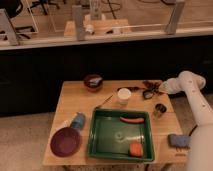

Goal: Place grapes in purple bowl

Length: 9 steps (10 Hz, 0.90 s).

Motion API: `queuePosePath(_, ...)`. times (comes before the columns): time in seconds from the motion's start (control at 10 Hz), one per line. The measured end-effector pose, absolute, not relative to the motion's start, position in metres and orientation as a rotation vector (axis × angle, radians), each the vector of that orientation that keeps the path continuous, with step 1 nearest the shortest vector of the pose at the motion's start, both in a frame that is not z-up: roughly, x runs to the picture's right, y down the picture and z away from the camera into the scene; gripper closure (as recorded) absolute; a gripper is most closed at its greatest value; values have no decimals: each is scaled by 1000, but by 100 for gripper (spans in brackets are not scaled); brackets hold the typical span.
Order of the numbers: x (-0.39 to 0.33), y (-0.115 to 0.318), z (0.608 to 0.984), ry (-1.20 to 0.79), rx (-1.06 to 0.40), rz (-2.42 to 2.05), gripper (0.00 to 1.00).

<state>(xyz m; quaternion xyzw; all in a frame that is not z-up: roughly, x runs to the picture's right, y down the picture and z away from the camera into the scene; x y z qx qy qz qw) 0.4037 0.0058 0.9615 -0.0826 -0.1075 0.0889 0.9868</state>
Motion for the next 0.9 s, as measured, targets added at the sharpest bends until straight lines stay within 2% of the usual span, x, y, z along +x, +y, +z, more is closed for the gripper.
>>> queuePosePath(0.5,426,-5,955,-185,-166,257,36)
queuePosePath(0.6,429,-4,957,-180,-168,283,28)
queuePosePath(0.7,434,-3,957,-181,-165,332,22)
queuePosePath(0.9,441,0,956,-205,-166,417,20)
